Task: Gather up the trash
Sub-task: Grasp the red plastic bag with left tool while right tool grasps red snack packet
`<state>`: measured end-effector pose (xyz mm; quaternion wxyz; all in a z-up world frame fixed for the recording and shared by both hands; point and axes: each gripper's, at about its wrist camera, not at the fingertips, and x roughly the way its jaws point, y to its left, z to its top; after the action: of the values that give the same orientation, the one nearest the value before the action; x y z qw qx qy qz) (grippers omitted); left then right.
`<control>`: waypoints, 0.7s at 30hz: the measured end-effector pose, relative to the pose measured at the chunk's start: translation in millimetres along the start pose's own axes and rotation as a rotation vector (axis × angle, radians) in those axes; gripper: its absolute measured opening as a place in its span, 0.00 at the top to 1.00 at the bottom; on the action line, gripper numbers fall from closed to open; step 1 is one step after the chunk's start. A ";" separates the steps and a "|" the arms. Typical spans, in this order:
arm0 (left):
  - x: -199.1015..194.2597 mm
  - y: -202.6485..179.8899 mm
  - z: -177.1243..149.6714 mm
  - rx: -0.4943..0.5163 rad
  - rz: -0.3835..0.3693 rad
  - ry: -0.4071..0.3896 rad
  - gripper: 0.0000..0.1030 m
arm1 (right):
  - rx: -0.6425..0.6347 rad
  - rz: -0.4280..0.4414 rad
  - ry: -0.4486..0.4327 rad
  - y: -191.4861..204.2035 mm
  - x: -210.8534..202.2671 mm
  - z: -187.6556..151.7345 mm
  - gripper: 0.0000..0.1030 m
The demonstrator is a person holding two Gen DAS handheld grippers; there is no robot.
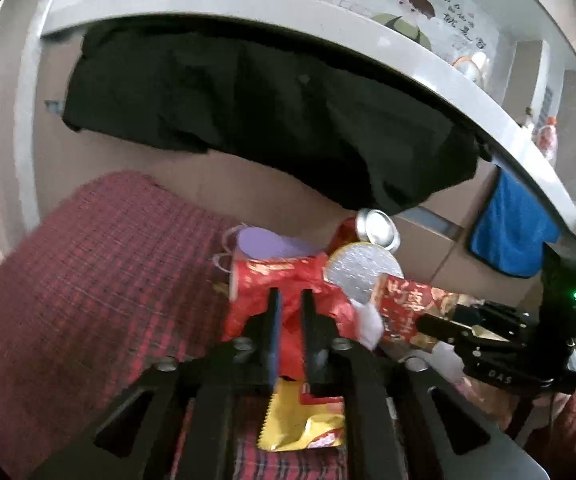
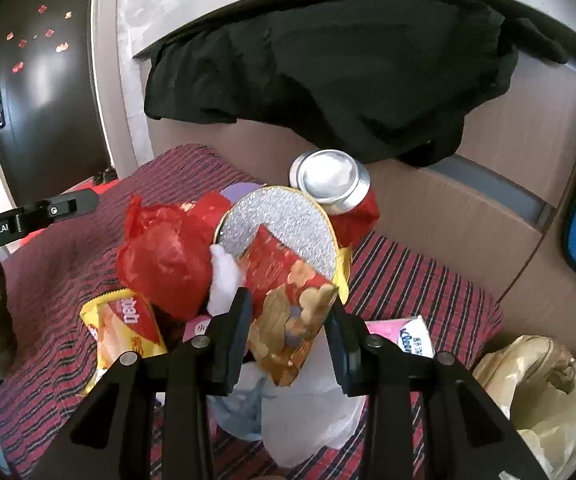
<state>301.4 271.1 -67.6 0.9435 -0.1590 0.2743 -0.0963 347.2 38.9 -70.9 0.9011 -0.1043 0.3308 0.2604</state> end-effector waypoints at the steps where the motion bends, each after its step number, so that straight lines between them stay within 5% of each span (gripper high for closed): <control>1: 7.7 1.8 -0.4 -0.004 -0.017 0.011 0.60 | 0.002 0.001 0.004 -0.7 0.5 -0.9 0.67; 9: 54.7 22.4 -2.3 -0.111 0.032 0.092 0.56 | 0.003 -0.012 -0.001 -2.7 -4.9 -8.8 0.67; 11: 64.9 23.0 -3.2 -0.110 0.083 0.135 0.67 | 0.008 -0.010 -0.008 -3.2 -5.0 -8.5 0.67; 12: 67.5 23.4 -2.5 -0.120 0.107 0.151 0.82 | 0.010 -0.011 -0.012 -4.2 -6.3 -9.2 0.67; 13: 65.8 24.2 -1.1 -0.132 0.121 0.155 0.83 | 0.009 -0.011 -0.015 -4.1 -7.0 -7.6 0.67; 21: -8.9 -3.1 13.3 0.005 0.187 -0.044 0.84 | -0.052 -0.012 0.017 5.2 6.6 10.7 0.71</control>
<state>301.0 273.9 -51.5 0.9546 -0.1325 0.2667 -0.0049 354.5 49.9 -67.2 0.8969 -0.1317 0.3308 0.2625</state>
